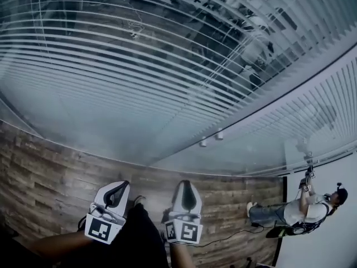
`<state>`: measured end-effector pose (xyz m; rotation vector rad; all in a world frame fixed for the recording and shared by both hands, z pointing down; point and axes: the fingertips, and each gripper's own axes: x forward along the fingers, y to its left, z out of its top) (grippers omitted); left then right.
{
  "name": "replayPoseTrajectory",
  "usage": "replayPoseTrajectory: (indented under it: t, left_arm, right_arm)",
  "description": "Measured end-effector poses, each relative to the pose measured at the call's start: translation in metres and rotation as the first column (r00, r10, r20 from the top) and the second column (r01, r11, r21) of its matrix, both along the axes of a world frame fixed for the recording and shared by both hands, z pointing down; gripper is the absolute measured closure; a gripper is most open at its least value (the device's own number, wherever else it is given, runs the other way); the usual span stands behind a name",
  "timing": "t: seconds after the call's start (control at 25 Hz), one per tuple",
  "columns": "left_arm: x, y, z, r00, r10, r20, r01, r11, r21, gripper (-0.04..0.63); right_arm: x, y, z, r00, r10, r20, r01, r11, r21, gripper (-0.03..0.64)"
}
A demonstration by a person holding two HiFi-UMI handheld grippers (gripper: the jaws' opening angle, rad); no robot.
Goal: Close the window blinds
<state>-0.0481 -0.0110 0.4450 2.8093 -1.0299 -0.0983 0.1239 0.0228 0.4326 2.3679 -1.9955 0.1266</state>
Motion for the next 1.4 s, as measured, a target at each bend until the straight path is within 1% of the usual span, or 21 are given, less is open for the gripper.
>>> replayPoseTrajectory:
  t: [0.24,0.44,0.64,0.8,0.96,1.04,1.16,1.24,1.32,1.4]
  left_arm:
    - [0.022,-0.024,-0.001,0.998,-0.065,0.003,0.065,0.998,-0.006,0.594]
    - [0.017,-0.042,0.009,0.995,-0.098,-0.011,0.098,0.995,0.014,0.594]
    - [0.026,-0.047,0.02,0.992,-0.129,-0.01,0.129,0.991,0.026,0.594]
    - [0.02,-0.045,0.014,0.99,-0.143,0.001,0.143,0.989,0.031,0.594]
    - [0.04,-0.052,-0.008,0.985,-0.174,0.005,0.174,0.984,0.026,0.594]
    - [0.048,-0.054,-0.008,0.983,-0.182,0.016,0.182,0.983,0.018,0.594]
    - [0.049,-0.058,0.001,0.98,-0.191,0.048,0.191,0.982,0.011,0.594]
    - [0.053,-0.061,-0.001,0.98,-0.194,0.033,0.194,0.981,0.012,0.594]
    - [0.057,-0.063,-0.001,0.98,-0.195,0.03,0.195,0.981,0.013,0.594]
    - [0.057,-0.063,0.003,0.98,-0.193,0.043,0.193,0.981,0.015,0.594]
  right_arm:
    - [0.056,-0.032,-0.001,1.0,0.011,-0.025,-0.012,1.0,-0.013,0.549]
    - [0.073,-0.057,0.009,0.997,0.035,-0.07,-0.037,0.999,-0.026,0.534]
    - [0.099,-0.072,0.019,0.993,0.054,-0.103,-0.058,0.997,-0.041,0.518]
    - [0.104,-0.08,0.006,0.984,0.068,-0.166,-0.078,0.996,-0.054,0.509]
    - [0.13,-0.095,-0.023,0.963,0.052,-0.263,-0.07,0.996,-0.059,0.497]
    - [0.135,-0.101,-0.027,0.957,0.035,-0.287,-0.054,0.997,-0.058,0.491]
    - [0.135,-0.104,-0.026,0.947,0.032,-0.319,-0.05,0.998,-0.047,0.5]
    - [0.136,-0.106,-0.025,0.942,0.03,-0.334,-0.047,0.998,-0.044,0.503]
    - [0.137,-0.108,-0.025,0.947,0.015,-0.319,-0.03,0.999,-0.041,0.492]
    - [0.137,-0.109,-0.023,0.956,0.006,-0.295,-0.019,0.999,-0.041,0.48]
